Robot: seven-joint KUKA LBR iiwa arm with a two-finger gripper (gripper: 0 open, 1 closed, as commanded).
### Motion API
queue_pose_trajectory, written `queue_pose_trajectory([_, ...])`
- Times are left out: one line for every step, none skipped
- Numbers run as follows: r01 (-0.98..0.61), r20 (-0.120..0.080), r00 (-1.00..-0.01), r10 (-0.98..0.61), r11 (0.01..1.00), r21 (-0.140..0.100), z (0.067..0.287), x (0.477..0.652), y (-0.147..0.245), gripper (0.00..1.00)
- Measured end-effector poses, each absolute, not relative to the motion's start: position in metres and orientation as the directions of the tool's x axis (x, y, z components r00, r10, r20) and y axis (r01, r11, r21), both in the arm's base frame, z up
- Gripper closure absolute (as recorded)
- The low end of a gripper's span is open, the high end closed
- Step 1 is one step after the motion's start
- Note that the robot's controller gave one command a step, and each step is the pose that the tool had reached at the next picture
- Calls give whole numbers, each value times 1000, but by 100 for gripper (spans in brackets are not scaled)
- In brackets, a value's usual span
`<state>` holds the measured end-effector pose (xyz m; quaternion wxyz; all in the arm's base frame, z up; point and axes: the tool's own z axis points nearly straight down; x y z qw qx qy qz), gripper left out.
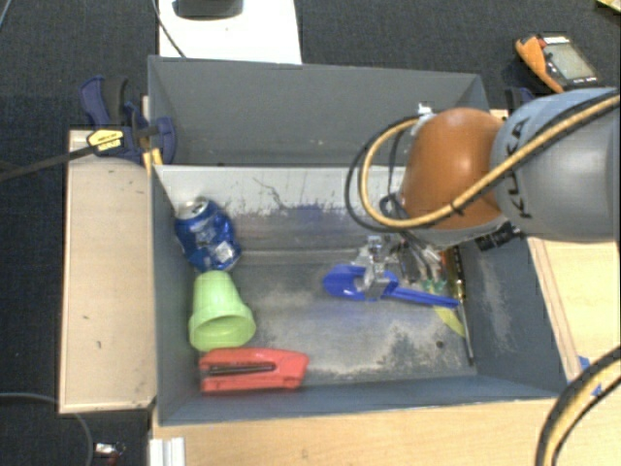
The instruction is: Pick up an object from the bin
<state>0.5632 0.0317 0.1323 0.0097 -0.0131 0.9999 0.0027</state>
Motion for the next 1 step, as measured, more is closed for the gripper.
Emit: queue_pose_trajectory([-25, -23, -999, -25, 1000, 5, 176, 564, 32, 100])
